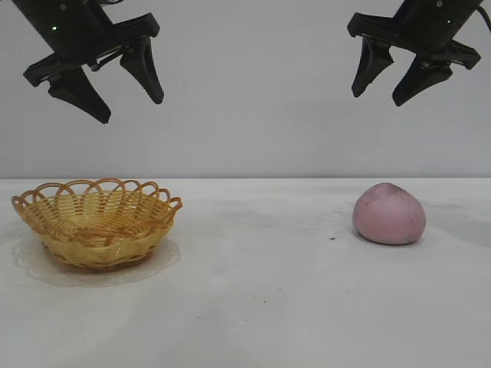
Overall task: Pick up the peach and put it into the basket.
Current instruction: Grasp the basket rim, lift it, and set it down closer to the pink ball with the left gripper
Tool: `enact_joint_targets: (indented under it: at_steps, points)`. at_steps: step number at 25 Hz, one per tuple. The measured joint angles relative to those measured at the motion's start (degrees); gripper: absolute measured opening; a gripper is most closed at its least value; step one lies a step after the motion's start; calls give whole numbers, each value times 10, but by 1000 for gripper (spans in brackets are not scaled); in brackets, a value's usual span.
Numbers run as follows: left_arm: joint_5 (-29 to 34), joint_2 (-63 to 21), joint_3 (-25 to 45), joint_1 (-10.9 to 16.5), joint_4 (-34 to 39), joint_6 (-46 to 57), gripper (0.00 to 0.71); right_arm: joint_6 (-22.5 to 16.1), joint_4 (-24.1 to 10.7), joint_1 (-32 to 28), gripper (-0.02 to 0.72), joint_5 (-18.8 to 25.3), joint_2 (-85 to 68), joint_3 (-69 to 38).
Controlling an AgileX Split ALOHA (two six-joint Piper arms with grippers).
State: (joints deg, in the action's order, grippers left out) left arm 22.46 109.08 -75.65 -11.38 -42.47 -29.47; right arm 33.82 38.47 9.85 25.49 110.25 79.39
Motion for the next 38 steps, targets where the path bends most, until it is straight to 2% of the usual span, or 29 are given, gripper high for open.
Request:
enact_joint_targets:
  at_steps: [15, 19, 22, 24, 27, 29, 33, 38]
  points:
    - [5, 0, -1, 0, 3, -23, 516, 5, 0, 0, 421, 3, 0, 0]
    - [97, 0, -51, 0, 91, -56, 516, 9, -1, 0, 421, 15, 0, 0]
    - [198, 0, -121, 0, 188, -56, 516, 11, -2, 0, 421, 23, 0, 0]
    - [287, 0, -175, 0, 255, -56, 516, 11, -2, 0, 421, 27, 0, 0]
    - [390, 0, -242, 0, 319, -56, 516, 11, -3, 0, 421, 31, 0, 0]
    - [443, 0, -270, 0, 335, -56, 516, 11, -3, 0, 421, 32, 0, 0]
    - [480, 1, -284, 0, 345, -56, 516, 11, -4, 0, 421, 33, 0, 0]
    - [480, 34, -285, 0, 345, -56, 516, 11, -4, 0, 421, 38, 0, 0]
